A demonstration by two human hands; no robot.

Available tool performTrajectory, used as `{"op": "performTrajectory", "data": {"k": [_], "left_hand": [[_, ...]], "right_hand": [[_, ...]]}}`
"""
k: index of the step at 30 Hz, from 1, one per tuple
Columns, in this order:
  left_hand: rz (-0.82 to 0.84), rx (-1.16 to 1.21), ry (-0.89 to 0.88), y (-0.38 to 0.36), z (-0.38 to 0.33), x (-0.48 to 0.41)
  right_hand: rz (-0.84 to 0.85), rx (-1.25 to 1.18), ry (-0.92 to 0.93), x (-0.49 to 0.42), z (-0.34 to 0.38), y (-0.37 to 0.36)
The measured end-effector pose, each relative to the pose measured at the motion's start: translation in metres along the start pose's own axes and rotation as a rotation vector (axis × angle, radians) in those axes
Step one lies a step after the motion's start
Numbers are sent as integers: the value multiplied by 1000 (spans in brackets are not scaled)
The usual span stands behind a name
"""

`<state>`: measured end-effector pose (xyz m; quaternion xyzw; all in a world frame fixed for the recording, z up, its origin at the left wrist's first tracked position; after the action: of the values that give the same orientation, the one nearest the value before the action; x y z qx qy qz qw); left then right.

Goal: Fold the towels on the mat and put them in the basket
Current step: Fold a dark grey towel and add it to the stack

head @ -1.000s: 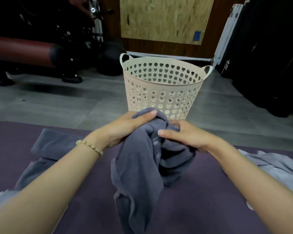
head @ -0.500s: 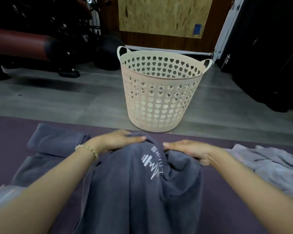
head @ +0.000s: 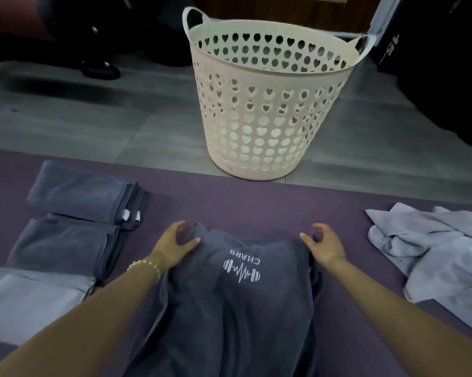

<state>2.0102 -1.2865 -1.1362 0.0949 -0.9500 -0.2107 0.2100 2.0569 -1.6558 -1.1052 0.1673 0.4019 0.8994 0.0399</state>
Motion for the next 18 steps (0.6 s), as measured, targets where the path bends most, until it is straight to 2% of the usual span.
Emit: {"op": "performTrajectory", "data": {"k": [3, 6, 8, 12, 15, 18], "left_hand": [[-22, -62, 176, 8, 44, -12], [-3, -109, 217, 11, 90, -36], [34, -74, 227, 9, 88, -35], [134, -49, 247, 3, 54, -16], [153, -21, 297, 1, 50, -10], [213, 125, 263, -2, 39, -1]], "right_hand": [[37, 107, 224, 5, 37, -35], [265, 55, 286, 14, 71, -94], [394, 55, 224, 19, 83, -130], [412, 299, 140, 15, 90, -161], [532, 73, 49, 18, 96, -167], [700, -134, -71, 22, 99, -162]]}}
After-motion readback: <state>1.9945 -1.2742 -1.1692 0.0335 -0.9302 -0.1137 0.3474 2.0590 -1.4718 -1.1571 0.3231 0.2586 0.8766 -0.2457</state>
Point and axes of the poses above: each hand's wrist, its own x-axis away from the middle knuckle, its own y-axis out of the back of the hand, z = x × y, the point moved 7 cm from there along -x, towards the middle knuckle, and after that the axes turned 3 degrees about x, right-handed, at the moved point
